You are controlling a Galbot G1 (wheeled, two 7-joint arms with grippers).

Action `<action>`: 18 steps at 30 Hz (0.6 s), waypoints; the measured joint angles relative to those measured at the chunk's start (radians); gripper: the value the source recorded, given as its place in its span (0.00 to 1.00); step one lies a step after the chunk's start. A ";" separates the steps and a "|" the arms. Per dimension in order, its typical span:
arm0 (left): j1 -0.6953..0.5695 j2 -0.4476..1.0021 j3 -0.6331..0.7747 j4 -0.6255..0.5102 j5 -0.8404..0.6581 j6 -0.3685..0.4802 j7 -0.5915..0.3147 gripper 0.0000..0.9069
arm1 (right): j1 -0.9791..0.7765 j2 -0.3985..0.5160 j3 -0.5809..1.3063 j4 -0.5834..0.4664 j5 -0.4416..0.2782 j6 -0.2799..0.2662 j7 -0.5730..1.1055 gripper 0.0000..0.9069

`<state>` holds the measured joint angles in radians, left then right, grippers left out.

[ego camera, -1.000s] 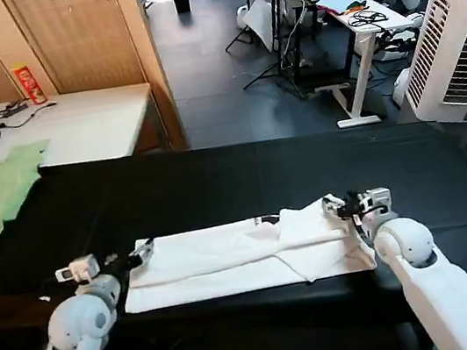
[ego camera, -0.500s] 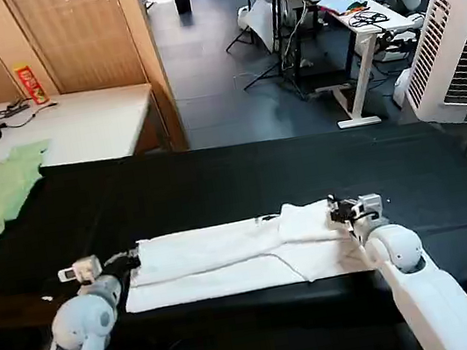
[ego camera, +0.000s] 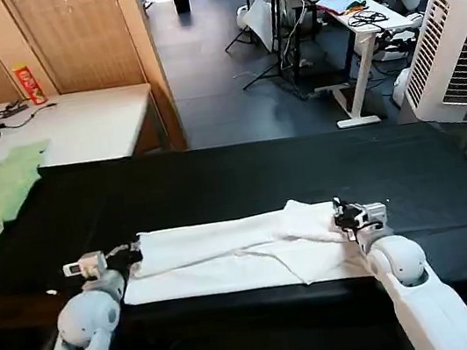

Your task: Fold and organize the clothes.

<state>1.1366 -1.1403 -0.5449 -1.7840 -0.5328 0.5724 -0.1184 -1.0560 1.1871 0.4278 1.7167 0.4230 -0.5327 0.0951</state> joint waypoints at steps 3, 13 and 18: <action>0.011 0.012 -0.012 -0.021 -0.004 0.000 0.000 0.97 | -0.023 -0.017 0.017 0.049 0.013 -0.014 0.005 0.97; 0.103 0.034 -0.080 -0.157 -0.094 -0.001 -0.001 0.97 | -0.141 -0.038 0.108 0.241 0.050 -0.016 0.009 0.97; 0.197 -0.007 -0.091 -0.215 -0.066 -0.013 0.007 0.97 | -0.195 -0.038 0.134 0.307 0.052 -0.013 0.007 0.97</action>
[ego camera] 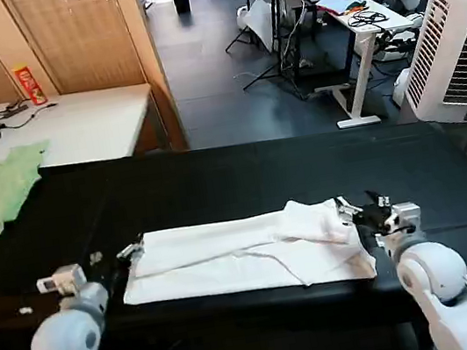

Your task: Fold and organize the clothes.

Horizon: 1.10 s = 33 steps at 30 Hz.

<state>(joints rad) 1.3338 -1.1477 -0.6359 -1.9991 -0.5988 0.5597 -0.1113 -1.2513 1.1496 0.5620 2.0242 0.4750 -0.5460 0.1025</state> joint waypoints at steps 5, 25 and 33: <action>0.032 -0.037 0.004 -0.006 0.027 -0.010 0.005 0.97 | -0.029 -0.005 0.014 0.040 0.006 0.002 -0.001 0.97; 0.052 -0.090 0.016 0.072 0.063 -0.053 0.031 0.11 | -0.056 -0.003 0.015 0.083 -0.001 0.005 -0.004 0.97; 0.046 -0.086 0.026 0.069 0.098 -0.032 0.030 0.00 | -0.050 0.002 0.004 0.080 -0.026 0.018 -0.015 0.97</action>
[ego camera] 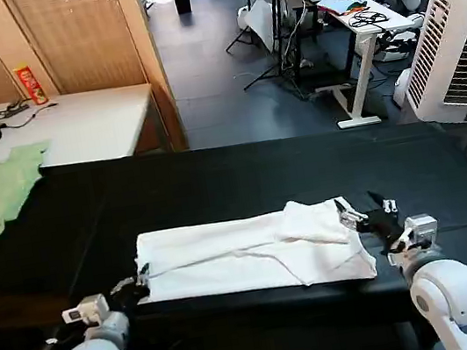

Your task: Fold and organize the clothes.

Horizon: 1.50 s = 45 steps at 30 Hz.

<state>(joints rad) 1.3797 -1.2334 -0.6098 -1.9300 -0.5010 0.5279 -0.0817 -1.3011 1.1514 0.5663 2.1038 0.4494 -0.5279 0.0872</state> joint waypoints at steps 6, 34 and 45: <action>-0.010 0.027 0.002 0.022 0.113 -0.047 0.053 0.00 | 0.001 0.002 0.000 0.003 -0.002 0.000 0.000 0.97; -0.016 0.182 0.035 -0.103 0.156 -0.058 -0.042 0.00 | -0.027 0.052 0.002 -0.023 -0.063 0.011 -0.001 0.97; -0.084 0.001 0.292 -0.193 -0.081 0.026 -0.121 0.00 | -0.034 0.062 0.012 -0.038 -0.086 0.014 -0.004 0.97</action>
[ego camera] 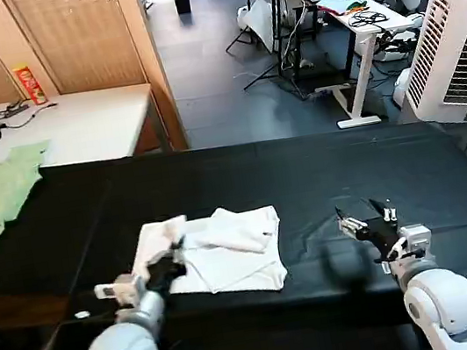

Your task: Fold and organize the clothes.

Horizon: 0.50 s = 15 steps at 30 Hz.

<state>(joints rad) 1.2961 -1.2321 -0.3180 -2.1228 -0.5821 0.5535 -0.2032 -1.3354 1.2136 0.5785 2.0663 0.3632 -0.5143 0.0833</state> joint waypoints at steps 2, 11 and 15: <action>-0.015 -0.033 0.034 0.003 -0.050 -0.001 -0.001 0.00 | -0.002 0.004 -0.001 -0.002 -0.006 0.001 -0.001 0.97; -0.059 -0.139 0.108 0.044 -0.057 -0.020 0.009 0.00 | -0.002 0.014 -0.010 -0.010 -0.018 0.002 -0.003 0.97; -0.058 -0.169 0.122 0.059 -0.054 -0.025 0.012 0.00 | -0.001 0.014 -0.011 -0.012 -0.019 0.002 -0.004 0.97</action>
<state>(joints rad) 1.2381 -1.4010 -0.1959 -2.0636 -0.6364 0.5287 -0.1909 -1.3363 1.2277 0.5672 2.0540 0.3446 -0.5120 0.0798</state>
